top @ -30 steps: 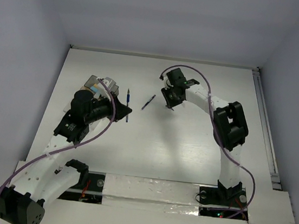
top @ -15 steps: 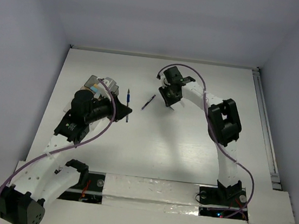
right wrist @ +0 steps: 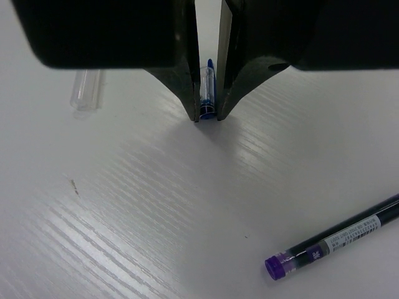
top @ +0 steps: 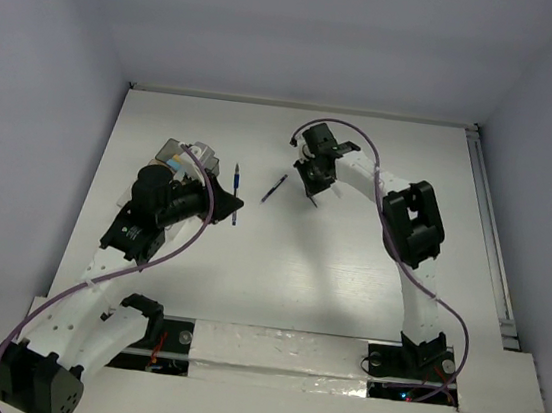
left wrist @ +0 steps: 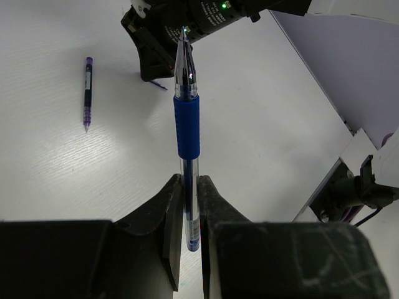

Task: Sort the stationery into containers
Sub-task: Pick up the pen cap from the center of the board, then close the pen cap on the pen.

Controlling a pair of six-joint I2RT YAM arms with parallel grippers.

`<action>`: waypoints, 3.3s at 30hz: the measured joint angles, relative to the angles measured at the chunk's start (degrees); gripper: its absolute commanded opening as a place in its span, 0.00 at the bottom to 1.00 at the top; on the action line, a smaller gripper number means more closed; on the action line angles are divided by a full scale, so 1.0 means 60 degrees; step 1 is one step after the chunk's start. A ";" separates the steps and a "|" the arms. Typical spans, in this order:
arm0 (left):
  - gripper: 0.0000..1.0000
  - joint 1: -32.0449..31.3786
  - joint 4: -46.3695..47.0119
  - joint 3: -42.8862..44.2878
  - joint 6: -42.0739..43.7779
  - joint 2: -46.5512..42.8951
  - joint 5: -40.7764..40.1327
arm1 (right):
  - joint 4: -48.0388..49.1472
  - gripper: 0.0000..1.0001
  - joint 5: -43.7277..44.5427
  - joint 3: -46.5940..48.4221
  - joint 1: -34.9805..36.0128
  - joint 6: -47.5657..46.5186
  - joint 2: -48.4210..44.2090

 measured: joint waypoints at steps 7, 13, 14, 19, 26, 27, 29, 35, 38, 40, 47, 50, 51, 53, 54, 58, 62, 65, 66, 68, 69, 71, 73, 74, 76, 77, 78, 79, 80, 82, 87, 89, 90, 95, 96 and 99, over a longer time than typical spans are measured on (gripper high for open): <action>0.00 0.0000 0.0007 0.0000 -0.0007 0.0109 0.0182 | 0.0816 0.00 -0.0233 -0.1322 -0.0004 0.0678 -0.1082; 0.00 0.0000 0.0138 0.0000 -0.0080 0.0328 0.0612 | 0.4003 0.00 -0.1107 -0.3916 0.0441 0.2721 -0.4615; 0.00 0.0000 0.0189 -0.0004 -0.0095 0.0361 0.0703 | 0.4867 0.00 -0.1166 -0.4218 0.0667 0.3169 -0.5217; 0.00 0.0000 0.0397 -0.0004 -0.0186 0.0528 0.1093 | 0.8637 0.00 -0.1242 -0.4641 0.1829 0.4943 -0.6470; 0.00 0.0000 0.0481 -0.0011 -0.0262 0.0561 0.1326 | 1.1282 0.00 -0.1231 -0.5155 0.2273 0.6477 -0.6244; 0.00 0.0000 0.0495 -0.0011 -0.0270 0.0561 0.1326 | 1.1417 0.00 -0.1228 -0.5155 0.2291 0.6568 -0.6164; 0.00 0.0000 0.0517 -0.0015 -0.0270 0.0557 0.1322 | 1.1548 0.00 -0.1224 -0.5155 0.2379 0.6652 -0.6029; 0.00 0.0047 0.0521 -0.0018 -0.0270 0.0532 0.1308 | 1.1675 0.00 -0.1293 -0.5173 0.2579 0.6765 -0.5945; 0.00 0.0098 0.0521 -0.0018 -0.0270 0.0521 0.1260 | 1.1785 0.00 -0.1315 -0.5235 0.2586 0.6841 -0.5945; 0.00 0.0138 0.0521 -0.0018 -0.0270 0.0495 0.1220 | 1.1883 0.00 -0.1330 -0.5355 0.2597 0.6885 -0.5945; 0.00 0.0168 0.0521 -0.0018 -0.0277 0.0361 0.1133 | 1.1974 0.00 -0.1326 -0.5770 0.2667 0.6896 -0.5945; 0.00 0.0211 0.0521 -0.0022 -0.0291 0.0361 0.1111 | 1.1978 0.00 -0.1326 -0.5781 0.2685 0.6896 -0.5945; 0.00 0.0229 0.0521 -0.0022 -0.0295 0.0357 0.1115 | 1.1989 0.00 -0.1326 -0.5781 0.2685 0.6896 -0.5945; 0.00 0.0233 0.0525 -0.0022 -0.0295 0.0350 0.1107 | 1.2003 0.00 -0.1330 -0.5785 0.2692 0.6892 -0.5945; 0.00 0.0237 0.0525 -0.0022 -0.0295 0.0350 0.1107 | 1.2021 0.00 -0.1330 -0.5796 0.2692 0.6892 -0.5945; 0.00 0.0306 0.0525 -0.0022 -0.0310 0.0328 0.1078 | 1.2101 0.00 -0.1351 -0.5901 0.2699 0.6936 -0.5945; 0.00 0.0368 0.0506 -0.0036 -0.0346 0.0299 0.1067 | 1.2258 0.00 -0.1428 -0.6131 0.2801 0.7034 -0.5949; 0.00 0.0419 0.0448 -0.0066 -0.0372 0.0270 0.1071 | 1.2375 0.00 -0.1410 -0.6342 0.2976 0.7089 -0.5960; 0.00 0.0415 0.0393 -0.0091 -0.0372 0.0262 0.1089 | 1.2444 0.00 -0.1392 -0.6422 0.3013 0.7074 -0.5971; 0.00 0.0419 0.0277 -0.0095 -0.0375 0.0262 0.1137 | 1.2520 0.00 -0.1326 -0.6583 0.3038 0.7071 -0.6022; 0.00 0.0419 0.0244 -0.0102 -0.0375 0.0262 0.1166 | 1.2571 0.00 -0.1293 -0.6670 0.3042 0.7071 -0.6051; 0.00 0.0419 0.0208 -0.0153 -0.0372 0.0240 0.1257 | 1.2670 0.00 -0.1268 -0.6845 0.3060 0.7071 -0.6131; 0.00 0.0415 0.0146 -0.0197 -0.0372 0.0208 0.1319 | 1.2721 0.00 -0.1260 -0.6983 0.3085 0.7071 -0.6171; 0.00 0.0419 0.0098 -0.0211 -0.0372 0.0193 0.1341 | 1.2735 0.00 -0.1253 -0.7042 0.3096 0.7071 -0.6178; 0.00 0.0426 -0.0015 -0.0219 -0.0372 0.0189 0.1373 | 1.2735 0.00 -0.1242 -0.7129 0.3122 0.7067 -0.6189; 0.00 0.0430 -0.0076 -0.0219 -0.0372 0.0186 0.1399 | 1.2750 0.00 -0.1228 -0.7176 0.3144 0.7063 -0.6196; 0.00 0.0433 -0.0149 -0.0219 -0.0372 0.0168 0.1421 | 1.2754 0.00 -0.1220 -0.7209 0.3158 0.7063 -0.6196; 0.00 0.0437 -0.0219 -0.0219 -0.0372 0.0146 0.1432 | 1.2754 0.00 -0.1206 -0.7227 0.3184 0.7060 -0.6196; 0.00 0.0437 -0.0273 -0.0219 -0.0375 0.0124 0.1439 | 1.2757 0.00 -0.1188 -0.7249 0.3206 0.7056 -0.6196; 0.00 0.0437 -0.0375 -0.0219 -0.0379 0.0084 0.1446 | 1.2841 0.00 -0.1144 -0.7326 0.3253 0.7060 -0.6196; 0.00 0.0437 -0.0586 -0.0219 -0.0463 0.0080 0.1512 | 1.3085 0.00 -0.0929 -0.7559 0.3391 0.7063 -0.6196; 0.00 0.0433 -0.0681 -0.0219 -0.0470 0.0069 0.1512 | 1.3285 0.00 -0.0816 -0.7712 0.3439 0.7078 -0.6200; 0.00 0.0433 -0.0772 -0.0219 -0.0474 0.0047 0.1508 | 1.3366 0.00 -0.0780 -0.7796 0.3457 0.7107 -0.6200; 0.00 0.0423 -0.1180 -0.0164 -0.0477 0.0025 0.1504 | 1.3770 0.00 -0.0616 -0.8185 0.3541 0.7286 -0.6200; 0.00 0.0412 -0.1282 -0.0117 -0.0481 0.0033 0.1504 | 1.3861 0.00 -0.0597 -0.8251 0.3544 0.7337 -0.6200; 0.00 0.0408 -0.1417 0.0033 -0.0525 0.0091 0.1515 | 1.4163 0.00 -0.0463 -0.8397 0.3563 0.7471 -0.6200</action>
